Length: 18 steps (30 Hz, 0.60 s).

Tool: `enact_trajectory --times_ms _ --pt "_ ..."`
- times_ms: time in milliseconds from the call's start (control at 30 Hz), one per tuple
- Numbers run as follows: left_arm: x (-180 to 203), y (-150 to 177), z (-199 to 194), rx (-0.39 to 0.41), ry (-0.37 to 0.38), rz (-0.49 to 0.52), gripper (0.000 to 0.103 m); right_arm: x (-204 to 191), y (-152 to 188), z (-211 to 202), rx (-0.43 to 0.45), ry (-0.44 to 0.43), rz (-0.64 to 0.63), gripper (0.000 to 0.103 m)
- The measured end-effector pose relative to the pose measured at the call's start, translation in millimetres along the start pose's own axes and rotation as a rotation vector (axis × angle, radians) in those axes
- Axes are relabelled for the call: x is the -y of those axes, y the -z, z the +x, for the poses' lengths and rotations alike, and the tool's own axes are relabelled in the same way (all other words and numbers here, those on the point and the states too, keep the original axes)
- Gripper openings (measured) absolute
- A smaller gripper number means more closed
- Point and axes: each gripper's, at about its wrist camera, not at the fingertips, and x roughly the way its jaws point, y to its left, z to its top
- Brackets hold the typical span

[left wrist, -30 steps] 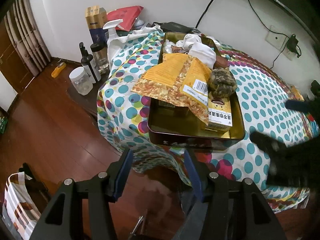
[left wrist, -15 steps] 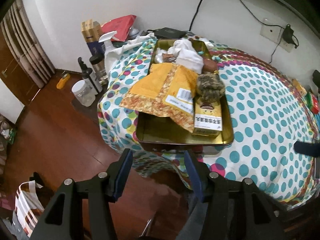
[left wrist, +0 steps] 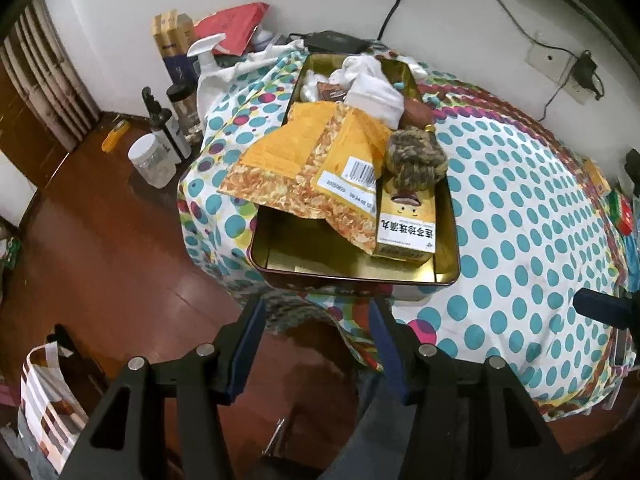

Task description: Organize objects

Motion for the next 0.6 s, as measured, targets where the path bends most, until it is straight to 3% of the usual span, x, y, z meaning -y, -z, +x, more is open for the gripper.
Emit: enact_trajectory --times_ms 200,600 --pt "-4 -5 7 -0.040 0.064 -0.035 0.056 3 0 7 -0.013 -0.019 0.008 0.102" --pt "7 -4 1 0.015 -0.008 0.016 0.056 11 -3 16 -0.019 -0.009 0.027 0.102"
